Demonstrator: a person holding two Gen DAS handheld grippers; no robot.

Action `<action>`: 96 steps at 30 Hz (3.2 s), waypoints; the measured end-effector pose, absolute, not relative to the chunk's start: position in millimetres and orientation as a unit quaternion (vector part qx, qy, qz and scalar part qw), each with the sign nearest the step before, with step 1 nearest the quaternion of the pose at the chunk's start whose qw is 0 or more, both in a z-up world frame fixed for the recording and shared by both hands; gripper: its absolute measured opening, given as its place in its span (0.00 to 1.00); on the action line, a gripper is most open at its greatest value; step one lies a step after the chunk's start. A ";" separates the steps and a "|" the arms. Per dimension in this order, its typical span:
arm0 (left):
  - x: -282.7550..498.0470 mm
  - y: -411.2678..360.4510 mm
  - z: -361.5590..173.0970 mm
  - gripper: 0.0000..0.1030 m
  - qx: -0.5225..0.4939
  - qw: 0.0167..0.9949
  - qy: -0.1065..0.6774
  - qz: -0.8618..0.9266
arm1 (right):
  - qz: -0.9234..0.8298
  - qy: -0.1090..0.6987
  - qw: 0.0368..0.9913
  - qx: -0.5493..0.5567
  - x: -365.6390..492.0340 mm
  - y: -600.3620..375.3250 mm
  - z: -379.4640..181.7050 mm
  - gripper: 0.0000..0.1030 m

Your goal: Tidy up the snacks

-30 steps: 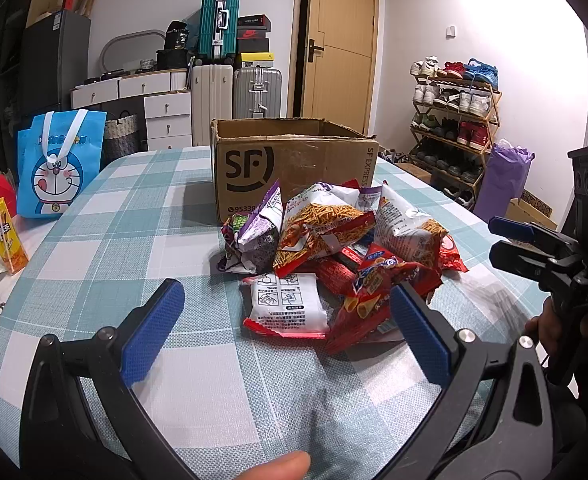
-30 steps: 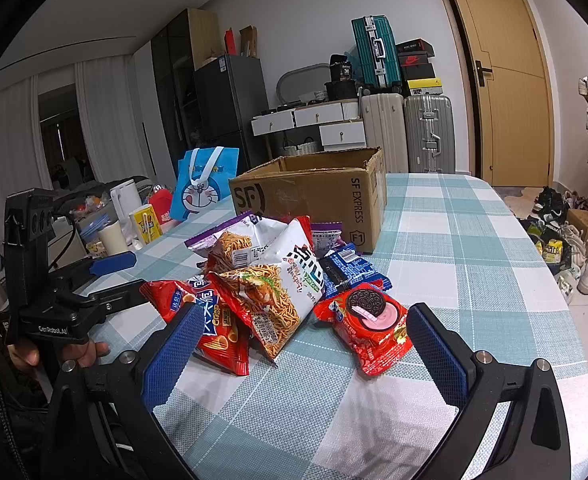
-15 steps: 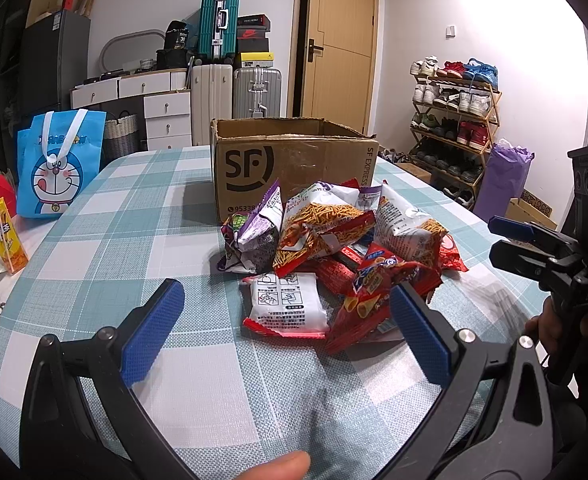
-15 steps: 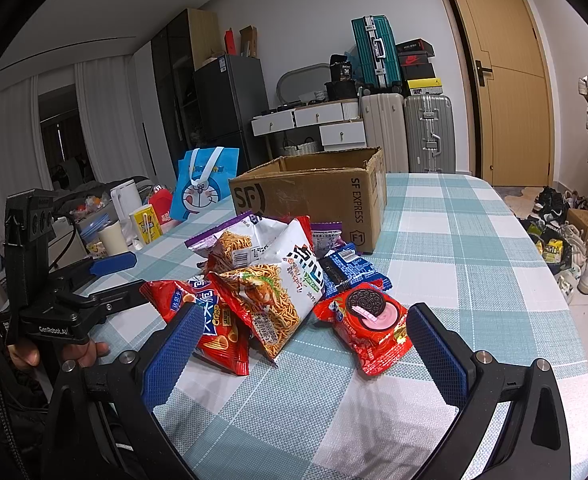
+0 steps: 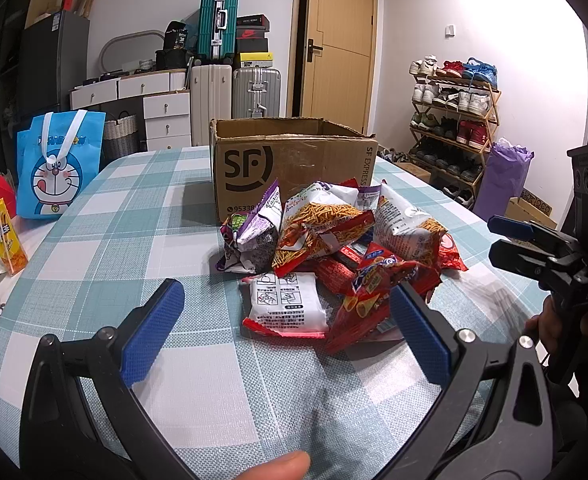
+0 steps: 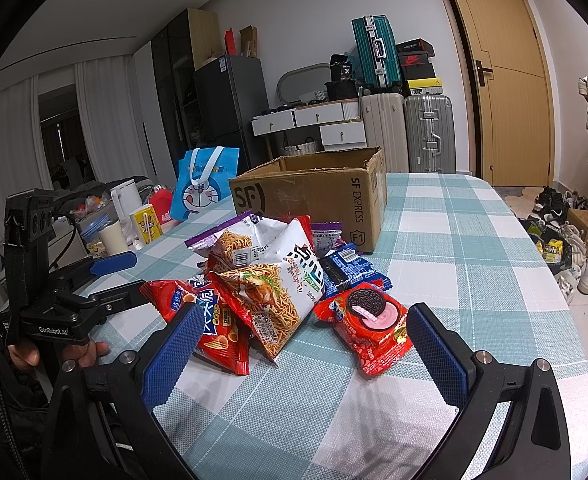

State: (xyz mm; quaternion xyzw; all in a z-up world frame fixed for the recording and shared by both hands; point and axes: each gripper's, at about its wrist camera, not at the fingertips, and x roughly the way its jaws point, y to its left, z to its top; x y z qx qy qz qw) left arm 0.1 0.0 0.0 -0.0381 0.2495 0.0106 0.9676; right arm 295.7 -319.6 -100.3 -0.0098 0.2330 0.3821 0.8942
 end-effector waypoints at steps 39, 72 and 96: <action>0.2 0.0 0.0 0.99 -0.037 0.968 0.250 0.011 | 0.382 0.233 0.894 -0.010 295.5 -318.4 -98.9 1.00; 5.5 -6.7 0.2 0.99 -0.038 0.960 0.278 -0.012 | 0.310 0.289 0.904 -0.052 318.3 -313.3 -100.6 1.00; 34.5 -52.2 -5.0 0.94 0.000 0.936 0.337 -0.105 | 0.289 0.406 0.859 -0.118 378.3 -298.7 -128.1 1.00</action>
